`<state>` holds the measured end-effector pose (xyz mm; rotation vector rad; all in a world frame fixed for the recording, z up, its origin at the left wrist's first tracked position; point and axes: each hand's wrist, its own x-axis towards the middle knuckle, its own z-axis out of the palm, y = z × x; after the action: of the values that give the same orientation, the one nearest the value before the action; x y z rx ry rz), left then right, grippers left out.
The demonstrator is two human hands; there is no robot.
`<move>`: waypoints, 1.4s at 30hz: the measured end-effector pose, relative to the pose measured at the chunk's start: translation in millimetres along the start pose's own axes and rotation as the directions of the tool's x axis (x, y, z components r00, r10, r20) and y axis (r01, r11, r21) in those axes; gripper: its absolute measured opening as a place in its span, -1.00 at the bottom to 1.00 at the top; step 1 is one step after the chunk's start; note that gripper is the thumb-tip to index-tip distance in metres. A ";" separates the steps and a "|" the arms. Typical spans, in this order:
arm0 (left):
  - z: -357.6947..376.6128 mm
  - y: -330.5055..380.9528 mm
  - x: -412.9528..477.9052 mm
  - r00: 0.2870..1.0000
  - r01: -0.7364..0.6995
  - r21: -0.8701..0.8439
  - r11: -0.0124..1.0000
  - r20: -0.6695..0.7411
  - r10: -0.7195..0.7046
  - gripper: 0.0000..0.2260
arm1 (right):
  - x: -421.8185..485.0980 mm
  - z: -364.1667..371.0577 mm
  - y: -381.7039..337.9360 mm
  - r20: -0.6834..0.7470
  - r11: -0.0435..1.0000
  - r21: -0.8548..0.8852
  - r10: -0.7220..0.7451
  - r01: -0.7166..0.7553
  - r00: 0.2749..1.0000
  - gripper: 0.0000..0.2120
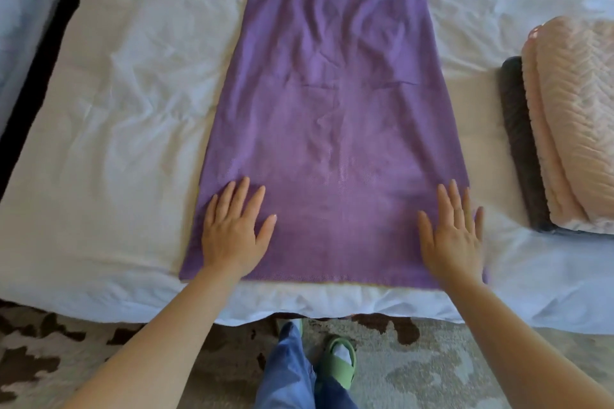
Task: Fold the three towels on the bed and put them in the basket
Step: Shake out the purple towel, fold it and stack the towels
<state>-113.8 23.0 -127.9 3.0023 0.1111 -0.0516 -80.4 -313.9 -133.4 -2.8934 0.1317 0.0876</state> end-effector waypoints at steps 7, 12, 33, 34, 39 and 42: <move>16.1 5.0 108.1 0.986 -0.096 0.038 0.995 0.140 0.090 -0.44 | 88.0 23.1 -62.4 0.196 0.987 -0.035 -0.145 0.155 0.970 -0.38; 21.7 -40.2 106.0 0.990 -0.080 0.094 0.992 0.120 0.068 -0.41 | 89.6 10.7 -21.8 0.132 0.986 -0.142 0.102 -0.083 0.986 -0.28; -5.8 -14.3 332.2 0.993 -0.109 -0.103 0.989 -0.058 0.104 -0.51 | 308.6 -11.9 -75.0 -0.033 0.976 0.195 0.108 -0.100 0.994 -0.41; -9.9 -4.1 352.7 0.991 -0.121 -0.123 0.985 -0.073 0.113 -0.50 | 328.2 -13.8 -83.8 -0.053 0.975 0.219 0.053 -0.040 0.997 -0.44; 1.1 17.4 440.7 0.983 -0.166 0.018 0.986 0.087 0.163 -0.47 | 402.8 5.3 -95.1 0.167 0.997 0.023 -0.082 0.079 0.983 -0.46; -0.4 2.0 477.3 0.997 -0.071 0.065 0.995 0.037 0.069 -0.53 | 435.2 1.7 -66.4 0.072 0.996 -0.028 0.081 -0.079 0.994 -0.54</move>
<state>362.1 55.1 -146.0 3.0671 0.0006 -0.1019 358.6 -285.1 -149.9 -2.9053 0.2349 0.2113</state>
